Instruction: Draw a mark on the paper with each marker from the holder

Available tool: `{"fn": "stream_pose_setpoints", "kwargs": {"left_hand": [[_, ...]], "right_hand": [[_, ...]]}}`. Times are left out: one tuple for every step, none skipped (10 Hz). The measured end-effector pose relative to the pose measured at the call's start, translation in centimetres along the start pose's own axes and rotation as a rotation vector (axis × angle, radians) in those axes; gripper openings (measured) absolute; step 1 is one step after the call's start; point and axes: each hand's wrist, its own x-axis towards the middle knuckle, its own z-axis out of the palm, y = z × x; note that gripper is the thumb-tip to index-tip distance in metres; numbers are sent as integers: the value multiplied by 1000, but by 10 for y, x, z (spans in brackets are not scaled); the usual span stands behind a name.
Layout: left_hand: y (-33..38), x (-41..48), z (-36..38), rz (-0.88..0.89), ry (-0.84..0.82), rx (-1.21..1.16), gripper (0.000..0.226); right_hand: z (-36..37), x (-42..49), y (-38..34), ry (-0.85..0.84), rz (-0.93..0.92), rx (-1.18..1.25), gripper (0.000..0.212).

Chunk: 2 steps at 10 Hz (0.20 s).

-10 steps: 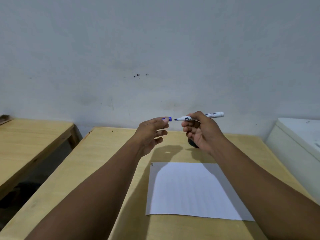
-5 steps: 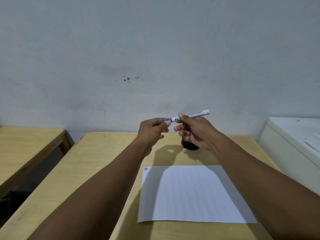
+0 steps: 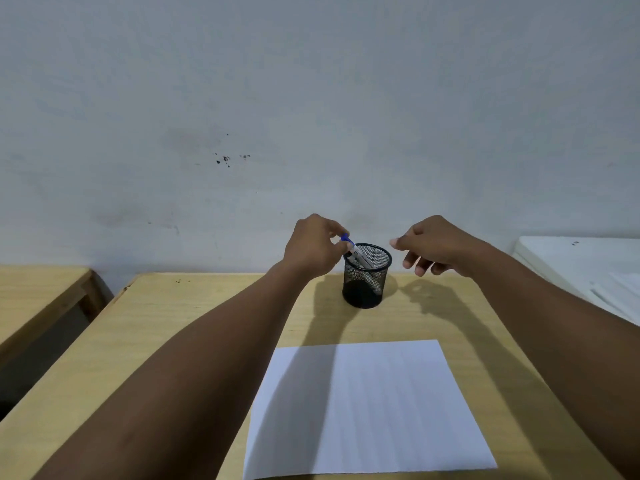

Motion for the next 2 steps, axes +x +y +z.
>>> {"fn": "stream_pose_setpoints", "kwargs": {"left_hand": [[2, 2, 3, 31, -31, 108, 45], [1, -2, -3, 25, 46, 104, 48]], "right_hand": [[4, 4, 5, -13, -3, -12, 36], [10, 1, 6, 9, -35, -18, 32]]}}
